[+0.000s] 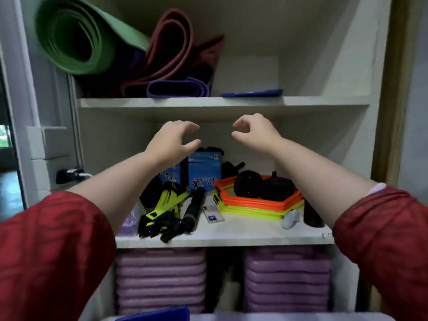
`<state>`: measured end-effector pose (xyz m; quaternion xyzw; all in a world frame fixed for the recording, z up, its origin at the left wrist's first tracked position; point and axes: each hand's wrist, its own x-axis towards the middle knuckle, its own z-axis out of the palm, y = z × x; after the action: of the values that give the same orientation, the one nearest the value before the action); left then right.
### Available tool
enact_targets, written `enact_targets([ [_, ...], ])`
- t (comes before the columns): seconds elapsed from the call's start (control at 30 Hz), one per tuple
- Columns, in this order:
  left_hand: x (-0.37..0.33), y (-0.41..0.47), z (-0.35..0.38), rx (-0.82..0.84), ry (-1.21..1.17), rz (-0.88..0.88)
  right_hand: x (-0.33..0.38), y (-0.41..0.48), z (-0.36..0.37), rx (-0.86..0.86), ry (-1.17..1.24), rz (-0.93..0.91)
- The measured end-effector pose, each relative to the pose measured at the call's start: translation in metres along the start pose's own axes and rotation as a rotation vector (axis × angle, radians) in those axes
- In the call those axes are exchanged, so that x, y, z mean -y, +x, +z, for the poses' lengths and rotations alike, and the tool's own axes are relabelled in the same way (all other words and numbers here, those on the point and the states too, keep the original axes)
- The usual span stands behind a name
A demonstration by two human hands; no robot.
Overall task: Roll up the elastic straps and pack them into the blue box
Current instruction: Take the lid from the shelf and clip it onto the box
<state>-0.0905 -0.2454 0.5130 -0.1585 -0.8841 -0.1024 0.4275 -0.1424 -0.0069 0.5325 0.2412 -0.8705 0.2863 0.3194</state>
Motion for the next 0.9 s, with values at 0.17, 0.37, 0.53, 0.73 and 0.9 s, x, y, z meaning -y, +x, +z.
enact_targets([
  [0.17,-0.008,0.033,-0.002,-0.012,0.007,0.045,-0.012,0.039,-0.01,-0.224,-0.306,-0.014],
  [0.37,-0.012,0.056,0.0,-0.02,-0.005,0.053,-0.019,0.093,-0.022,-0.253,-0.548,-0.062],
  [0.53,-0.017,0.068,0.002,-0.032,0.007,0.065,-0.032,0.125,-0.027,-0.082,-0.747,0.049],
  [0.73,-0.028,0.07,0.0,-0.063,-0.015,0.087,-0.052,0.13,-0.037,-0.203,-0.819,-0.006],
  [0.9,-0.034,0.068,0.003,-0.063,-0.015,0.104,-0.051,0.118,-0.051,-0.396,-0.634,-0.156],
])
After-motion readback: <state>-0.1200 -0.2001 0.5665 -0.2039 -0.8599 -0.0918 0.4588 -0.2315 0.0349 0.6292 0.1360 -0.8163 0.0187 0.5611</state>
